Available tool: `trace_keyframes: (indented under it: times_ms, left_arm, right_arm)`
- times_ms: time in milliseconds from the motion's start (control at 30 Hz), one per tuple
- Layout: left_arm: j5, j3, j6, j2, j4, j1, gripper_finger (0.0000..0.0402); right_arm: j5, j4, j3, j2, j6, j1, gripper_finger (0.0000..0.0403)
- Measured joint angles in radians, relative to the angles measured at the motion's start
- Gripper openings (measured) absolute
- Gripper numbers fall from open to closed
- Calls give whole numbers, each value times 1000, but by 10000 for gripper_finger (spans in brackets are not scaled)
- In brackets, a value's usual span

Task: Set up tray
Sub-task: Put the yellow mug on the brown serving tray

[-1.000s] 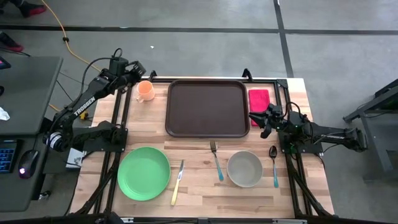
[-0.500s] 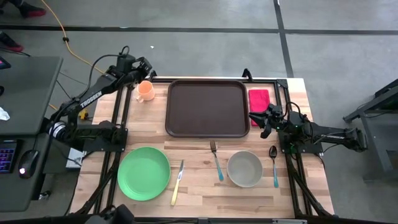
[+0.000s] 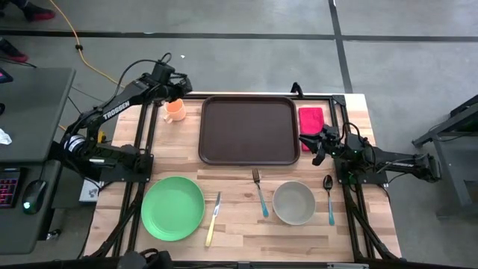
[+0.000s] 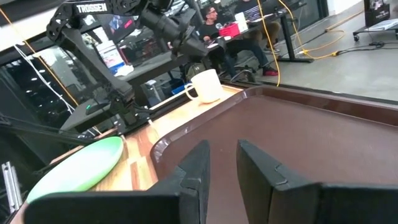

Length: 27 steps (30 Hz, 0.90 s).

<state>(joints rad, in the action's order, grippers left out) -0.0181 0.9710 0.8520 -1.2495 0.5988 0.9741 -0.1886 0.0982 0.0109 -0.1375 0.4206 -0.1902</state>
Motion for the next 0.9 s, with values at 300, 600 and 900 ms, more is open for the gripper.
trace_keyframes:
  times_ms: [300,600,900]
  left_arm:
    - [3,0,-44,0,94,0,92]
    - [71,0,-11,0,95,-4,92]
    - [21,0,-121,0,110,-76,92]
  right_arm:
    - [0,-5,0,0,1,0,57]
    - [0,-5,0,0,-1,0,57]
    - [0,-17,0,0,-2,0,57]
